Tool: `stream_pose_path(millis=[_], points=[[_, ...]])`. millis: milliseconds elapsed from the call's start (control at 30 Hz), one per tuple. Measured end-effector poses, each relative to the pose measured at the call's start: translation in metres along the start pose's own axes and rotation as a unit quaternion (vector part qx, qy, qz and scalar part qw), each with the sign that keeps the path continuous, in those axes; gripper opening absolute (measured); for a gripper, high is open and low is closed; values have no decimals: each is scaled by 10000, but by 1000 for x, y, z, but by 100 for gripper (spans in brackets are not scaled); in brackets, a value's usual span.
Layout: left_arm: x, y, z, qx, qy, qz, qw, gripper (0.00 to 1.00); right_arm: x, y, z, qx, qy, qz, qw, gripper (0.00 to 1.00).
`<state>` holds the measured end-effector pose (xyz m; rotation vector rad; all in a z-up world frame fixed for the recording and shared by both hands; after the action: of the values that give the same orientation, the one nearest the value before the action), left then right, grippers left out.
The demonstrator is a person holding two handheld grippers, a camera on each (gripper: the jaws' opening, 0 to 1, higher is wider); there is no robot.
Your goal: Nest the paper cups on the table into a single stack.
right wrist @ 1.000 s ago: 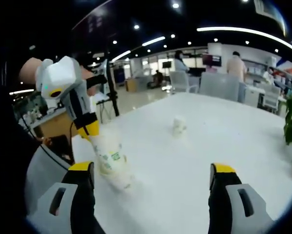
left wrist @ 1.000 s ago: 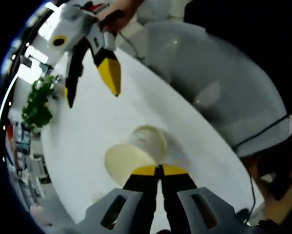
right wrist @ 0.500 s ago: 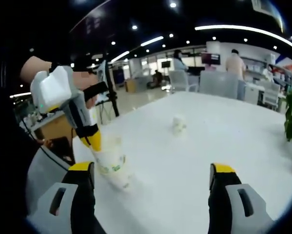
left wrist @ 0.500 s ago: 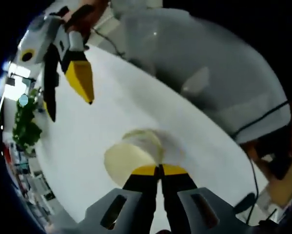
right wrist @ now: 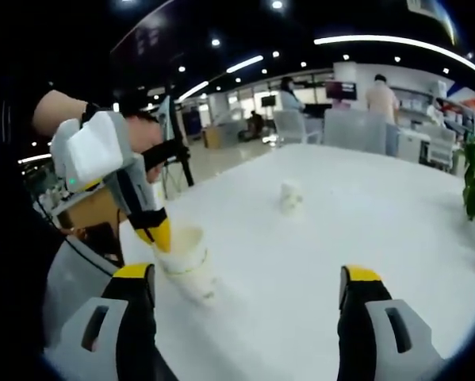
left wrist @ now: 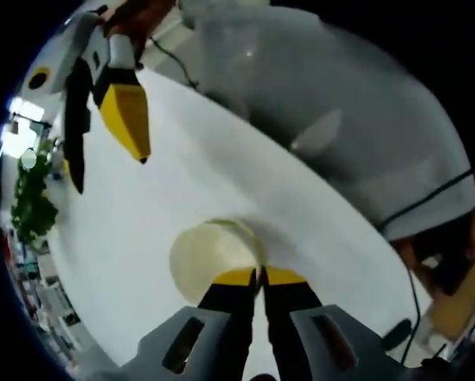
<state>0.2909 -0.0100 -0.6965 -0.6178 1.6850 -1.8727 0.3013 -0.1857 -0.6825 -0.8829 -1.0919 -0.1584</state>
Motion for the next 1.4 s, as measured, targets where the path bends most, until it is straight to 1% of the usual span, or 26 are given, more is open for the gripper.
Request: stream_pose_path(millis=[67, 100, 167, 233, 300, 400, 467, 667, 700, 767, 800, 967, 1033, 1200, 1333, 1400], points=[[-1, 0, 2, 37, -68, -81, 9999, 3, -1, -1, 1, 37, 16, 3, 10000, 93], [0, 0, 4, 83, -166, -136, 9997, 4, -2, -1, 2, 67, 14, 6, 10000, 92], [-1, -1, 4, 25, -268, -266, 9993, 6, -3, -1, 3, 83, -11, 52, 10000, 92], [-4, 0, 5, -14, -418, -263, 9988, 8, -4, -2, 3, 83, -16, 49, 10000, 92], [-3, -2, 5, -9, -516, -355, 9980, 10, -5, -3, 2, 63, 6, 49, 10000, 92], [-2, -2, 6, -24, -785, -534, 9955, 14, -7, -4, 0, 16, 20, 65, 10000, 92], [-2, -2, 6, -91, -995, -650, 9929, 16, -7, -5, -1, 25, 93, 1, 10000, 92], [-1, -2, 6, -103, -1062, -692, 9919, 22, -9, -4, -2, 20, 149, 8, 9999, 92], [-1, -2, 5, -149, -1142, -748, 9905, 23, -9, -4, -2, 24, 155, 0, 9999, 92], [-2, -4, 7, -129, -1197, -760, 9898, 26, -8, -4, -2, 22, 146, 3, 9999, 92], [-2, -4, 7, -164, -1290, -835, 9880, 28, -8, -3, -1, 29, 148, 4, 9999, 92], [-3, -6, 7, -191, -1419, -902, 9856, 32, -7, -2, 0, 46, 150, 7, 9999, 92], [-4, -6, 7, -190, -1474, -882, 9850, 33, -7, -1, 1, 59, 147, 4, 9999, 92], [-3, -8, 6, -198, -1660, -1024, 9806, 33, -7, 0, 2, 63, 153, 14, 9999, 92], [-4, -6, 4, -198, -1732, -1050, 9791, 33, -7, 1, 2, 53, 149, 38, 9999, 92], [-4, -5, 3, -172, -1724, -1039, 9794, 33, -7, 0, 1, 51, 162, 30, 9999, 92]])
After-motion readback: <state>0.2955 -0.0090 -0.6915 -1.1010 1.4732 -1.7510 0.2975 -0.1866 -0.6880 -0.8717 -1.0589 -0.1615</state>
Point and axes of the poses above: the point that each gripper's makers call its tool centre point, and the gripper's own axes: y roughly forward along the fingers, z roughly to its left, x roughly out of its top, the point moved 6 cm from there along -y, roughly backward along the fingers, and after that the axes turned 8 degrees about z, right-handed, at the moved point
